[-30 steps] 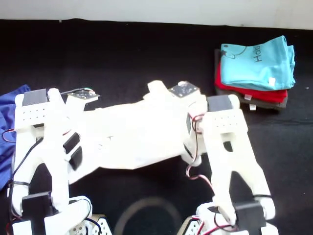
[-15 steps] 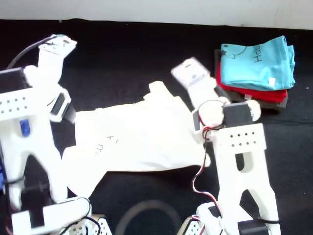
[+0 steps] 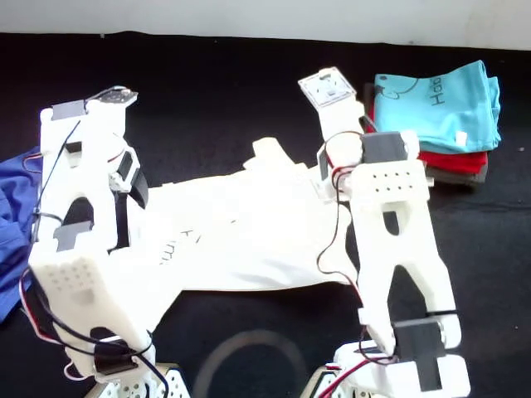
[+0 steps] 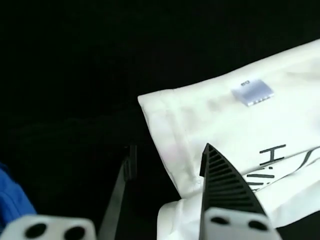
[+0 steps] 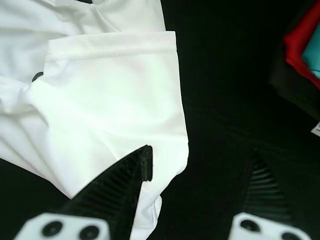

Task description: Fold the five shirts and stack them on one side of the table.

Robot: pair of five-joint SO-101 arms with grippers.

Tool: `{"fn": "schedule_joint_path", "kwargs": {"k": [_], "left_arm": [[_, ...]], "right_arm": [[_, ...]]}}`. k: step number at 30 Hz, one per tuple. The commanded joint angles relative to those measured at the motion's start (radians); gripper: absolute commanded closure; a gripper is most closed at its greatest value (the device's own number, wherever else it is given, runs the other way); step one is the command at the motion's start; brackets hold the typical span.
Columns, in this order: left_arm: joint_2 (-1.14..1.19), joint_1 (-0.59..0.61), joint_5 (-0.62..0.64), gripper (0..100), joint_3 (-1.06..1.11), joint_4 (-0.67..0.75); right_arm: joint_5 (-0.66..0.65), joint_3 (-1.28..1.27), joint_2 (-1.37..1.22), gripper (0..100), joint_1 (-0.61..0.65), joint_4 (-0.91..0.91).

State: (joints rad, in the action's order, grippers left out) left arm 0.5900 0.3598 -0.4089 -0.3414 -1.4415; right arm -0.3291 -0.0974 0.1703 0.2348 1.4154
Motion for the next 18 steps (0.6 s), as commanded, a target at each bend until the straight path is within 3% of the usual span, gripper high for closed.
{"fn": "schedule_joint_path", "kwargs": {"k": [1,12,14,17,18], "left_arm": [[0.048,0.010,0.005,79,-0.096,0.000],[0.245,-0.019,0.066,79,-0.275,-0.006],[0.265,-0.021,0.066,84,-0.278,-0.006],[0.269,-0.021,0.068,100,-0.277,-0.006],[0.266,-0.019,0.068,98,-0.277,-0.008]], "right_arm": [[0.005,0.044,-0.015,71.1,-0.012,-0.012],[0.009,0.042,-0.110,71.1,-0.010,-0.076],[0.011,0.045,-0.131,71.1,-0.012,-0.127],[0.011,0.048,-0.179,71.2,-0.007,-0.222],[0.012,0.048,-0.203,71.2,0.001,-0.254]]}}
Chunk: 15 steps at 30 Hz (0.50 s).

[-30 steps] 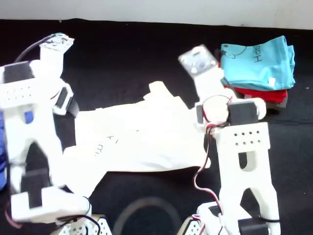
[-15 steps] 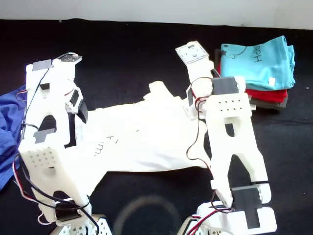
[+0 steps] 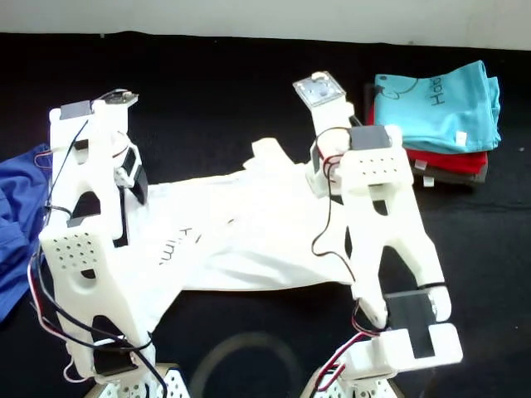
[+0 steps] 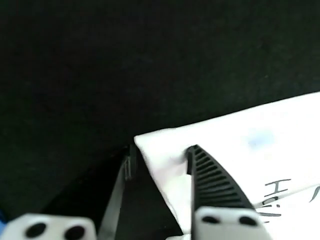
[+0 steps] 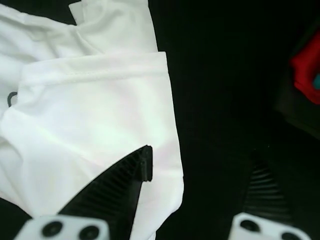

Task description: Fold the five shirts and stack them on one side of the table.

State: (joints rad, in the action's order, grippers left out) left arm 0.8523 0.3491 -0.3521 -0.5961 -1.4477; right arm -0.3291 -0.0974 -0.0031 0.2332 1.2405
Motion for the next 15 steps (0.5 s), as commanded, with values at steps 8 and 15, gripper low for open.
{"fn": "schedule_joint_path", "kwargs": {"k": [8,15], "left_arm": [[-0.084,0.022,0.011,99,-0.024,-0.061],[-0.305,0.124,0.006,99,-0.022,-0.157]], "right_arm": [[0.149,0.285,-0.282,71.0,0.131,-0.125],[0.299,0.806,-0.636,59.1,0.222,0.013]]}}
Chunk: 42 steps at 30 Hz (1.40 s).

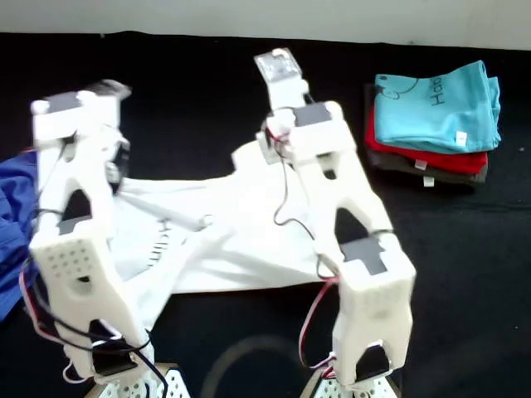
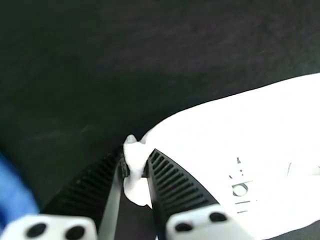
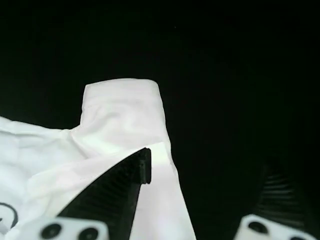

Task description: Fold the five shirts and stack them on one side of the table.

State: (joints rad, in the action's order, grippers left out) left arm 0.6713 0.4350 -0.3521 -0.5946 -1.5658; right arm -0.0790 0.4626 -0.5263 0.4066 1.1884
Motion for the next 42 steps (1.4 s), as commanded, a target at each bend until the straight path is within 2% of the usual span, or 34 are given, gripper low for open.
{"fn": "schedule_joint_path", "kwargs": {"k": [1,7,14,17,22,27,34,42], "left_arm": [[-0.140,0.038,0.006,99,-0.024,-0.052],[-0.176,0.042,0.005,99,-0.025,-0.068],[-0.272,0.213,0.002,99,-0.180,-0.130],[-0.278,0.257,-0.075,99,-0.219,-0.129],[-0.246,0.278,-0.100,99,-0.217,-0.130],[-0.196,0.280,-0.101,99,-0.216,-0.130],[-0.156,0.269,-0.101,99,-0.216,-0.130],[-0.165,0.275,-0.101,99,-0.220,-0.132]], "right_arm": [[0.051,0.321,-0.173,58.4,0.070,0.104],[0.049,0.711,-0.475,58.4,0.186,0.305],[0.049,1.000,-0.670,58.4,0.163,0.472],[0.051,1.124,-0.673,58.4,0.150,0.581],[0.051,1.165,-0.673,58.4,0.088,0.576],[0.048,1.165,-0.682,58.4,0.097,0.564],[0.043,1.162,-0.685,58.4,0.165,0.364],[0.037,0.852,-0.684,58.8,0.189,0.182]]}}
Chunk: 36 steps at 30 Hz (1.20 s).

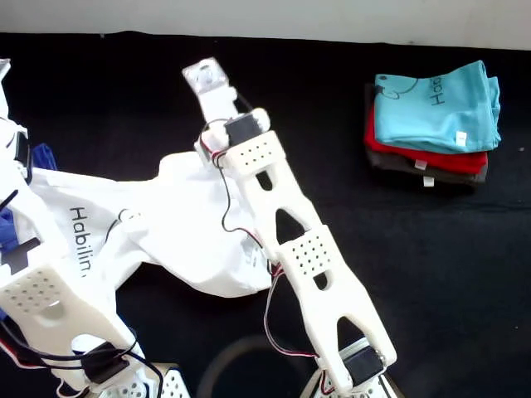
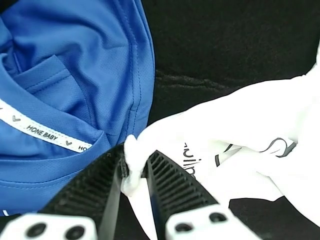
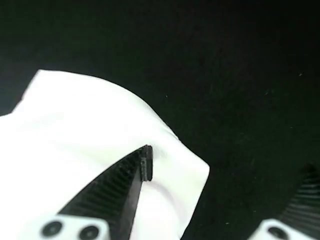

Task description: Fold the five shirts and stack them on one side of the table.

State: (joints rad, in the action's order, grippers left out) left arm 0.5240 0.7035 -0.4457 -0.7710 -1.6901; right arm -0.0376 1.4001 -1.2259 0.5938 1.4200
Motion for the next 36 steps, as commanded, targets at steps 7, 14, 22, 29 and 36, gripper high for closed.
{"fn": "schedule_joint_path", "kwargs": {"k": [7,14,22,29,36], "left_arm": [[-0.018,-0.001,-0.008,99,-0.044,-0.008],[-0.005,-0.041,-0.006,99,-0.038,-0.008],[-0.022,-0.206,0.002,99,-0.058,-0.044],[-0.165,-0.352,0.071,99,-0.265,-0.066],[-0.384,-0.410,0.071,99,-0.358,-0.064]], "right_arm": [[-0.006,-0.128,0.027,90.5,-0.001,-0.027],[-0.006,-0.005,0.028,99.1,-0.074,0.028],[-0.072,0.372,0.101,99.2,-0.219,0.274],[-0.196,0.346,0.415,99.2,-0.338,0.298],[-0.216,0.344,0.716,99.2,-0.401,0.305]]}}
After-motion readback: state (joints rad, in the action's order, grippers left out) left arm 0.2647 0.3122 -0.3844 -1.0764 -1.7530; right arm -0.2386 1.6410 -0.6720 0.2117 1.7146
